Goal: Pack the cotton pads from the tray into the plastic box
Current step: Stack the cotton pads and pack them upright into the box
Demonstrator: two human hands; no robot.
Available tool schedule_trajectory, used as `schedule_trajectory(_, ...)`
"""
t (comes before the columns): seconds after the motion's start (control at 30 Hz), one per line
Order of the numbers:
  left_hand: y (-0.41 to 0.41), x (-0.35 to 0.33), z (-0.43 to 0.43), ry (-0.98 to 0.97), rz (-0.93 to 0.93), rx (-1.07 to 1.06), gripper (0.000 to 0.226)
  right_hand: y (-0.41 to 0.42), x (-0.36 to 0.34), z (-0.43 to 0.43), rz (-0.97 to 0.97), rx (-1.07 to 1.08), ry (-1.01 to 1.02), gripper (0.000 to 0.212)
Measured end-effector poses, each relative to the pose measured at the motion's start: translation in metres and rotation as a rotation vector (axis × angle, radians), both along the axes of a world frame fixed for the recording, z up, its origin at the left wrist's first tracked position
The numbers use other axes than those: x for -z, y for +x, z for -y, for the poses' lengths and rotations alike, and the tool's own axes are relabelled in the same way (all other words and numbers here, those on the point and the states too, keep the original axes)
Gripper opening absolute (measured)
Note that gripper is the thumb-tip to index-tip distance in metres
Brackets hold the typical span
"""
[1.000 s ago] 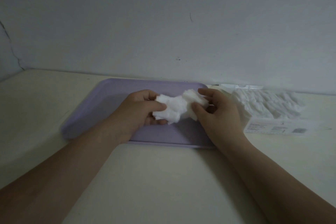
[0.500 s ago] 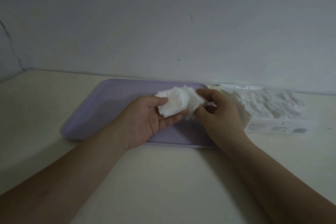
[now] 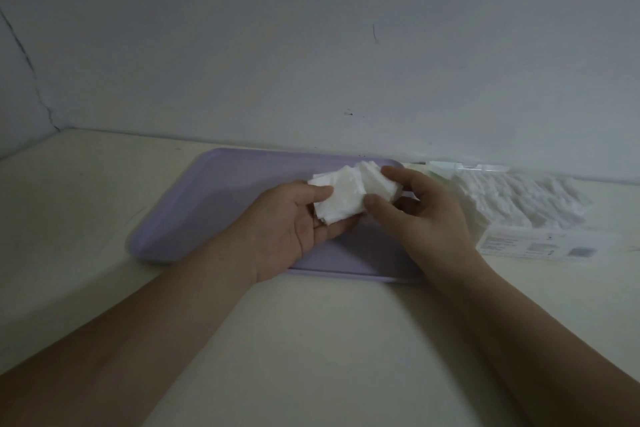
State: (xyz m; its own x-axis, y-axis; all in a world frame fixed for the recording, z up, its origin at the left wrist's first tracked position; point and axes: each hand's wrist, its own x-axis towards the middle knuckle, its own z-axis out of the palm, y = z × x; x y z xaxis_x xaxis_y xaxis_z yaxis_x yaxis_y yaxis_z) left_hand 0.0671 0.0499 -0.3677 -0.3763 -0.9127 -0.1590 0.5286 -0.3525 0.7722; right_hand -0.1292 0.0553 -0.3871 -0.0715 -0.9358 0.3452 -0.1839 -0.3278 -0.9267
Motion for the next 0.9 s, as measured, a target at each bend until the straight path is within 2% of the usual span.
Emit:
schedule_trajectory(0.2, 0.011, 0.002, 0.007, -0.109, 0.194, -0.129, 0.037, -0.002, 0.001, 0.001, -0.1, 0.138, -0.026, 0.028)
schedule_trajectory(0.3, 0.017, 0.002, 0.008, -0.259, 0.305, -0.108, 0.02, 0.001, 0.0, 0.002, -0.108, 0.089, 0.001, 0.032)
schedule_trajectory(0.37, 0.018, 0.007, 0.007, -0.383, 0.48, -0.086, 0.024, 0.002, 0.002, 0.002, -0.141, 0.024, 0.013, 0.035)
schedule_trajectory(0.43, 0.014, 0.011, 0.006, -0.473, 0.619, -0.102, 0.018, 0.002, 0.002, 0.001, -0.181, -0.039, 0.01, 0.038)
schedule_trajectory(0.67, 0.011, 0.017, 0.005, -0.591, 0.779, -0.184, 0.018, -0.001, 0.0, -0.001, -0.2, -0.09, 0.011, 0.037)
schedule_trajectory(0.9, 0.009, 0.02, 0.005, -0.621, 0.893, -0.258, 0.021, -0.001, 0.0, -0.002, -0.19, -0.208, 0.063, 0.049)
